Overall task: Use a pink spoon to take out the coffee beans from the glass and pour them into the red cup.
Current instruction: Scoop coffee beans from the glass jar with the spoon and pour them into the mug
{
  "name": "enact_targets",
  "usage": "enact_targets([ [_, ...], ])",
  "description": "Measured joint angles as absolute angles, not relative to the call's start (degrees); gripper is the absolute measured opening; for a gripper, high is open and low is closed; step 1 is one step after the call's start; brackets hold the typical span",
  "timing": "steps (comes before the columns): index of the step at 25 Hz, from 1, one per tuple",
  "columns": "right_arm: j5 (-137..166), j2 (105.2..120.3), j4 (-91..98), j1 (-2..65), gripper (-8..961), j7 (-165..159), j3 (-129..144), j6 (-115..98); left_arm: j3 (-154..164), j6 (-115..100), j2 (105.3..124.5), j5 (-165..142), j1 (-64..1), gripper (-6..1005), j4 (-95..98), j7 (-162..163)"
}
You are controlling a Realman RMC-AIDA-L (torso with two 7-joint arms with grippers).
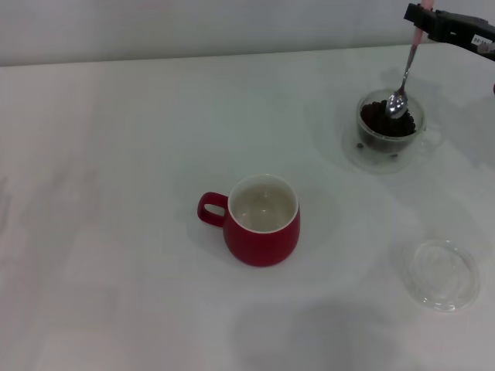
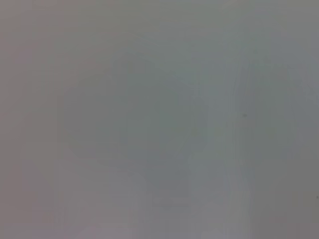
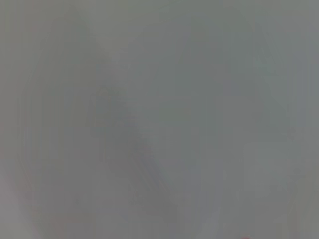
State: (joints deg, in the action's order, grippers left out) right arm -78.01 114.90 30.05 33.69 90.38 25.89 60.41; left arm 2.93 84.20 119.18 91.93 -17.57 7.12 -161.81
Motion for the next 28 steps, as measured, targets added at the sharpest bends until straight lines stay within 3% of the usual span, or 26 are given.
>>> enact_targets([
  [28, -79.55, 115.32, 25.3, 34.31, 138, 94.48, 26.72, 54.03, 3.19, 84.11, 119.27, 91.8, -17.63, 471, 7.02, -161.81],
])
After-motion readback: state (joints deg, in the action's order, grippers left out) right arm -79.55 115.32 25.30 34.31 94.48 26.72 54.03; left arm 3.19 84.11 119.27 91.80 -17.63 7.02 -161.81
